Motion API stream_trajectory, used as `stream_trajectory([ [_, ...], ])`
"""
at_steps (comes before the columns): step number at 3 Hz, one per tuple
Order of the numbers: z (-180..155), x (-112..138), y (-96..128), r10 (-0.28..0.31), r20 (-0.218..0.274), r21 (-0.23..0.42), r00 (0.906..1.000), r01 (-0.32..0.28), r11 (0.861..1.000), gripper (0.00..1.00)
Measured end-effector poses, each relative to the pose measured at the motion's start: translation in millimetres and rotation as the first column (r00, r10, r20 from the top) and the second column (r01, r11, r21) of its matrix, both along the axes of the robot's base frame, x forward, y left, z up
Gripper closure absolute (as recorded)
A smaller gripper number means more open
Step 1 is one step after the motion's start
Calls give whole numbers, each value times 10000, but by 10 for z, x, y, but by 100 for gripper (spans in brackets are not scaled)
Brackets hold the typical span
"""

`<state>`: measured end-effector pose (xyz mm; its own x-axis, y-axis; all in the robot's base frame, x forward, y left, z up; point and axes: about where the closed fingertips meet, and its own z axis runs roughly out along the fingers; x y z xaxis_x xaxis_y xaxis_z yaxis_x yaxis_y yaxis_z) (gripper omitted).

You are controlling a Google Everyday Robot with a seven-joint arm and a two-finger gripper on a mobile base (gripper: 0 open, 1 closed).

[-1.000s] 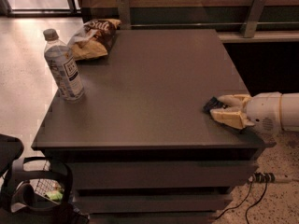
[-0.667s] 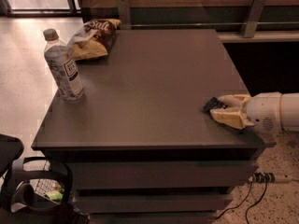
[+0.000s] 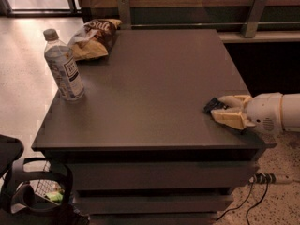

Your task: Move rxbar blueberry near brown chip bag

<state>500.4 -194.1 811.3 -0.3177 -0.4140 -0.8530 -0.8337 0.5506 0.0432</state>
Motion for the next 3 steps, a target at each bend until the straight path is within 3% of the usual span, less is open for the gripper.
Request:
stream_trajectory([
  [3,1,0,0,-1,0,-4,10000,1,10000,100],
])
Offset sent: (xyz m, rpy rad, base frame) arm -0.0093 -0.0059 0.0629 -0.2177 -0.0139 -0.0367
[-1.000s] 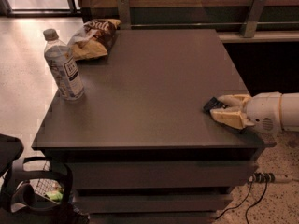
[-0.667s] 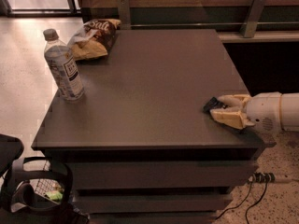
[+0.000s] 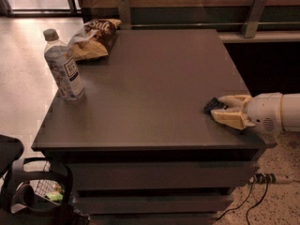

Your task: Move rxbar blueberry near brown chip bag

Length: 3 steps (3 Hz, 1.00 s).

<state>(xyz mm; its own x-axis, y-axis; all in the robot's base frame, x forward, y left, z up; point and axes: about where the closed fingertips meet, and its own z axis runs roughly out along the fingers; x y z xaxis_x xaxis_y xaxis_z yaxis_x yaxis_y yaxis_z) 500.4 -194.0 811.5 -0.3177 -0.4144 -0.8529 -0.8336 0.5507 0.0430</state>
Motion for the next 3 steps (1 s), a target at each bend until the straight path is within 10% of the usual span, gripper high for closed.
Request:
stream_trajectory([
  [3,2,0,2,1,6,-4,10000,-1,10000,100],
])
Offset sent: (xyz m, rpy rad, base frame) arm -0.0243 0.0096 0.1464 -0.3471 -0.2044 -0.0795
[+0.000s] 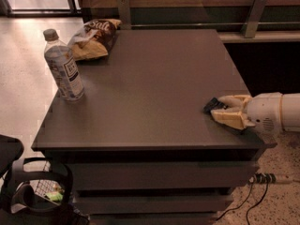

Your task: Move rxbar blueberry near brown chip bag

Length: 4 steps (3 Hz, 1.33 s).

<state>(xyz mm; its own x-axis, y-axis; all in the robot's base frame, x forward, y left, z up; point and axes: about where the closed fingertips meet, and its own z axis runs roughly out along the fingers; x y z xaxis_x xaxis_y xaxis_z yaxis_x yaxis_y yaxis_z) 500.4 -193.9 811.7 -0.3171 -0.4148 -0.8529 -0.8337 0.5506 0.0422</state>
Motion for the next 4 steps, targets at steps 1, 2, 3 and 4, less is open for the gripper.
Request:
stream_trajectory([
  [1,0,0,0,0,0,0,10000,0,10000,100],
  [2,352,42,138,-48,655,-796,9978,100,9968,100],
  [3,859,69,341,70,1496,-1859,9887,211,9823,100],
  [4,880,107,344,107,1517,-1894,9884,184,9817,100],
])
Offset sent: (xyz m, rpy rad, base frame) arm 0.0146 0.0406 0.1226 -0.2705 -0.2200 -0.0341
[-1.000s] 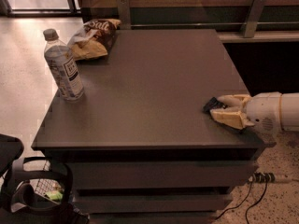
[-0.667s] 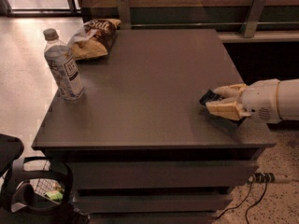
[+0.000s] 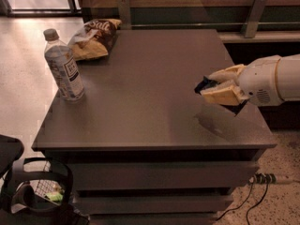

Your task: Move rxbar blueberry near brown chip bag

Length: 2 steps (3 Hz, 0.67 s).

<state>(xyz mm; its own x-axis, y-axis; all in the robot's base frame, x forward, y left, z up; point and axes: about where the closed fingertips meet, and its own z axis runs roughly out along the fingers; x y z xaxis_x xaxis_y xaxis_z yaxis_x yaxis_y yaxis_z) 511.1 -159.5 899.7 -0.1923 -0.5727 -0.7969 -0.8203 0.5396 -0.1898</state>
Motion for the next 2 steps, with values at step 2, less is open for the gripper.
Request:
stream_trajectory([
  [2,295,953,143,818,169,-777,9965,-803,9937,100],
])
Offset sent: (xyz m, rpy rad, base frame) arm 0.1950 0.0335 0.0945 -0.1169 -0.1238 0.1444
